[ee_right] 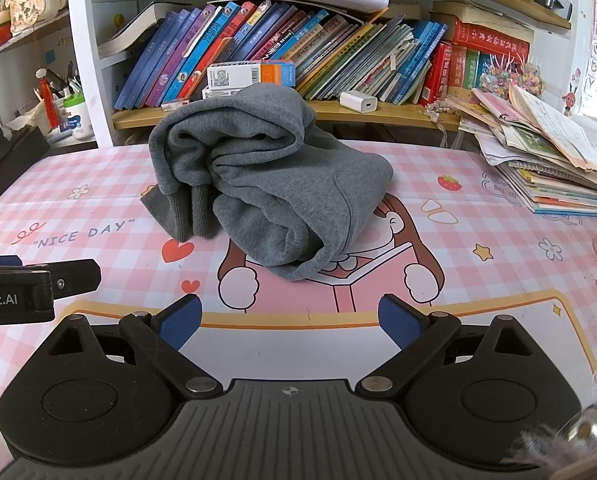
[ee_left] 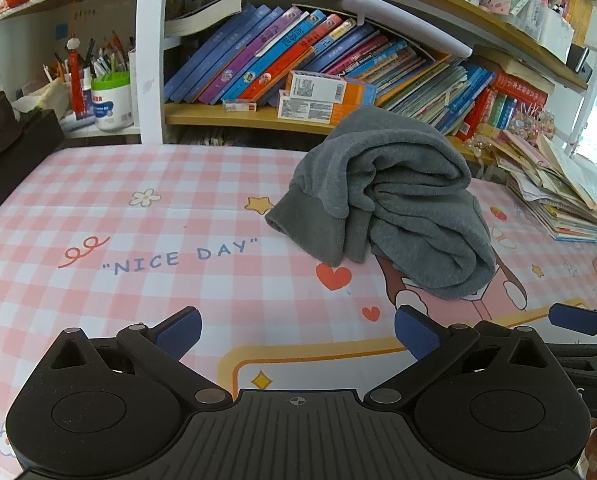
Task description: Fold clothes
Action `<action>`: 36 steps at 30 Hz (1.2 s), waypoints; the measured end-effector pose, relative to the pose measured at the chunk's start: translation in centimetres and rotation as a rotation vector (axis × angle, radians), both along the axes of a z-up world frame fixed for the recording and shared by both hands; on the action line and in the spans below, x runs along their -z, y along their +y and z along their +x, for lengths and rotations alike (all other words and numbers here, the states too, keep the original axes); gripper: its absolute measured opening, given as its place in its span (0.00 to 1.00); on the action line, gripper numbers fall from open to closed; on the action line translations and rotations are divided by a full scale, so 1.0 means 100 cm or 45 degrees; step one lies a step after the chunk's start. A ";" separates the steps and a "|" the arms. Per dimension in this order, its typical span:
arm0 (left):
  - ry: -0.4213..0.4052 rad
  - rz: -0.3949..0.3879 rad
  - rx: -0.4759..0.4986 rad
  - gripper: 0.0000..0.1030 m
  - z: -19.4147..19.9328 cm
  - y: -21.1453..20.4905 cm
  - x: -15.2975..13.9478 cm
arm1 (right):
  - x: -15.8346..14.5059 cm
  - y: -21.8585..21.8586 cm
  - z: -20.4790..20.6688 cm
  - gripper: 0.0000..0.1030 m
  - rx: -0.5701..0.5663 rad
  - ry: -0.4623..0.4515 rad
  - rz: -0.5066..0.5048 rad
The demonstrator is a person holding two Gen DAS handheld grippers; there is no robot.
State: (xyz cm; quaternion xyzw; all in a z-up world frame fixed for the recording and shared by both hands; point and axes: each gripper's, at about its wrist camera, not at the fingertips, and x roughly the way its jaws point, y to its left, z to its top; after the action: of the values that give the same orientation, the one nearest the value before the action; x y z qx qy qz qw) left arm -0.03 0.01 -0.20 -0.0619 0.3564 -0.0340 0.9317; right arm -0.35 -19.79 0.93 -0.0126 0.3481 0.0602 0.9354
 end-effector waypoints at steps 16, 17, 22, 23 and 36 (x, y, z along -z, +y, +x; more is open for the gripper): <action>-0.020 0.023 0.010 1.00 0.002 -0.003 0.000 | 0.003 0.001 0.005 0.93 -0.015 0.015 0.003; -0.017 0.021 0.007 1.00 0.002 -0.002 0.001 | 0.004 0.001 0.005 0.93 -0.020 0.017 0.003; -0.004 0.005 -0.007 1.00 0.002 0.000 0.002 | 0.006 0.003 0.007 0.93 -0.044 0.026 0.003; -0.001 0.002 -0.006 1.00 0.003 0.000 0.002 | 0.006 0.003 0.007 0.93 -0.049 0.028 0.003; 0.060 -0.024 -0.019 1.00 0.008 -0.006 0.009 | 0.011 -0.008 0.015 0.90 -0.059 0.041 0.015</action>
State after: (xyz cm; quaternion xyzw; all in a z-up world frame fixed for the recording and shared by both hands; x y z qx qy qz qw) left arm 0.77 -0.59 -1.07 -0.0740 0.3773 -0.0290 0.9227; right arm 1.13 -20.59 -0.21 -0.0141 0.3625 0.0840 0.9281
